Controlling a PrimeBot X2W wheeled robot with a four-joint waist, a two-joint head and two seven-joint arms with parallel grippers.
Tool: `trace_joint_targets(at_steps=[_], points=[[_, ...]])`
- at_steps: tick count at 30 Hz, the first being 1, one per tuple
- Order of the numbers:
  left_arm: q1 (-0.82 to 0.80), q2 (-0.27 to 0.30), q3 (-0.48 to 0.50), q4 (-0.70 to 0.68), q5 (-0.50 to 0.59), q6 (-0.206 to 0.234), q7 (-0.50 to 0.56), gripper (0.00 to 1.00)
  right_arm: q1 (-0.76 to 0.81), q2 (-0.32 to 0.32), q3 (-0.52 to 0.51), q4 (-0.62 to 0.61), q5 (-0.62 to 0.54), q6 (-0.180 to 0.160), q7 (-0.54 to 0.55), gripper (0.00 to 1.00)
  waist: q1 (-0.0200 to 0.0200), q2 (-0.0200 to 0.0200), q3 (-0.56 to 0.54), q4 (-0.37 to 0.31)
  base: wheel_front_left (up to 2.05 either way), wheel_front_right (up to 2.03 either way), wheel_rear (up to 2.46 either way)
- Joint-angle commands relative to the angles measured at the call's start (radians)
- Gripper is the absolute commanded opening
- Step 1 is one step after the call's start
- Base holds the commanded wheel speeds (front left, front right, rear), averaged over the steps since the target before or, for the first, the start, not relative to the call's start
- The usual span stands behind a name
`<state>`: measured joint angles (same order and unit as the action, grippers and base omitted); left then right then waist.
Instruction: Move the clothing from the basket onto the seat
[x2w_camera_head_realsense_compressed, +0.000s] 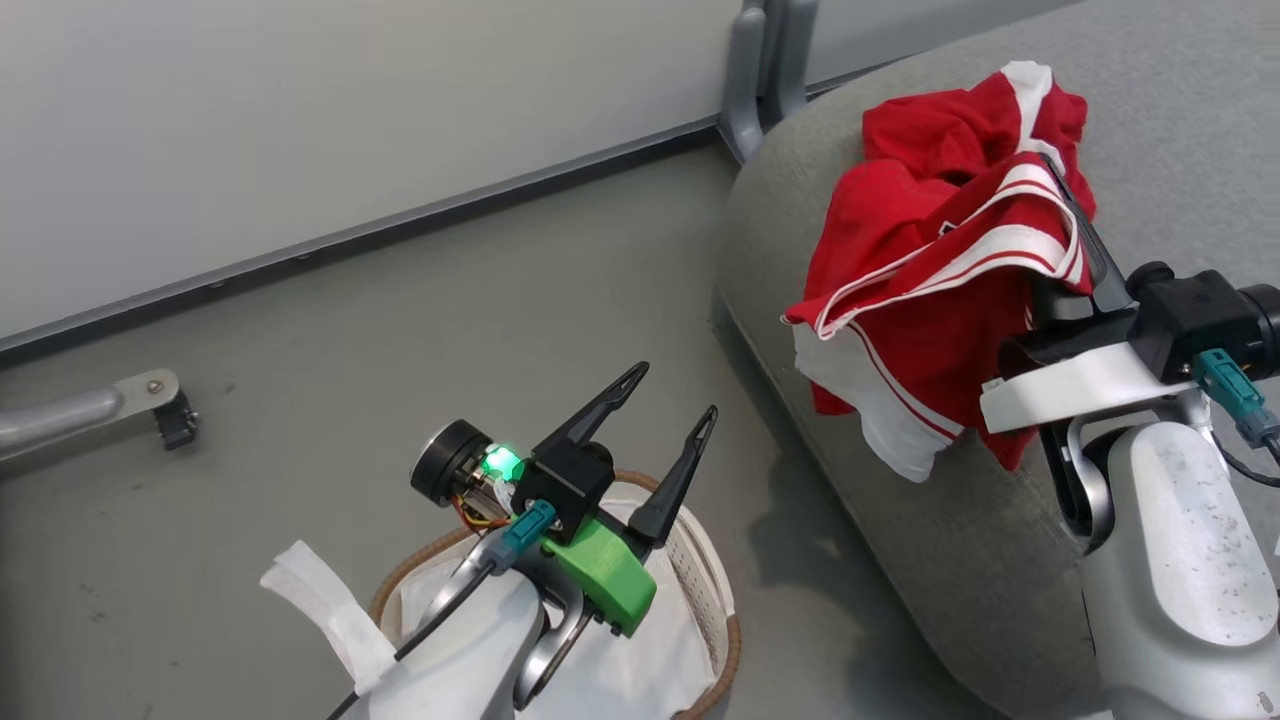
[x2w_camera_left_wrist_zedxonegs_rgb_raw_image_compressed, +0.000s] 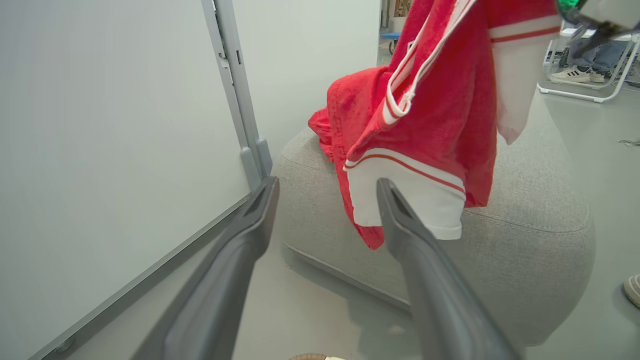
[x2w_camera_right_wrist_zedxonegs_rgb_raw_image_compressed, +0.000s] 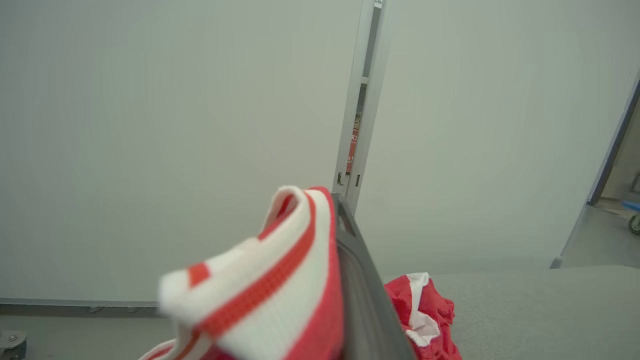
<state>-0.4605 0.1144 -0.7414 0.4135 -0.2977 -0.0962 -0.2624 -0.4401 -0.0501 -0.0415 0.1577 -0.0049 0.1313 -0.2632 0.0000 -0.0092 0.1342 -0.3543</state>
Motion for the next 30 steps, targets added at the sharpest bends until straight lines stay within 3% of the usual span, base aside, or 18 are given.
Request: trace_joint_targets(at_steps=[1, 8, 17, 22, 30], points=[[-0.019, 0.001, 0.007, 0.008, 0.008, -0.006, -0.003, 1.0, 0.006, -0.001, -0.009, -0.001, -0.008, -0.001, -0.002, 0.0, 0.0, 0.0092, 0.077, -0.094, 0.0, 0.0, 0.0], [-0.036, -0.011, 0.006, 0.036, 0.024, -0.018, -0.003, 1.0, -0.015, -0.001, -0.04, 0.019, -0.005, -0.001, -0.002, 0.0, 0.0, 0.0092, 0.116, -0.106, 0.0, 0.0, 0.0], [-0.077, -0.028, 0.007, 0.037, 0.033, -0.027, -0.003, 1.0, -0.198, -0.028, -0.134, 0.059, -0.059, -0.001, -0.002, 0.0, 0.0, 0.0092, 0.207, -0.028, 0.0, 0.0, 0.0], [-0.097, -0.032, 0.007, 0.035, 0.04, -0.031, -0.003, 1.0, -0.392, -0.115, -0.206, 0.109, -0.083, -0.001, -0.002, 0.0, 0.0, 0.0092, 0.26, 0.029, 0.0, 0.0, 0.0], [-0.122, -0.039, 0.015, 0.015, 0.053, -0.033, -0.003, 1.0, -0.689, -0.35, -0.305, 0.321, -0.188, -0.001, 0.004, 0.0, 0.0, 0.0092, 0.33, 0.127, 0.0, 0.0, 0.0]])
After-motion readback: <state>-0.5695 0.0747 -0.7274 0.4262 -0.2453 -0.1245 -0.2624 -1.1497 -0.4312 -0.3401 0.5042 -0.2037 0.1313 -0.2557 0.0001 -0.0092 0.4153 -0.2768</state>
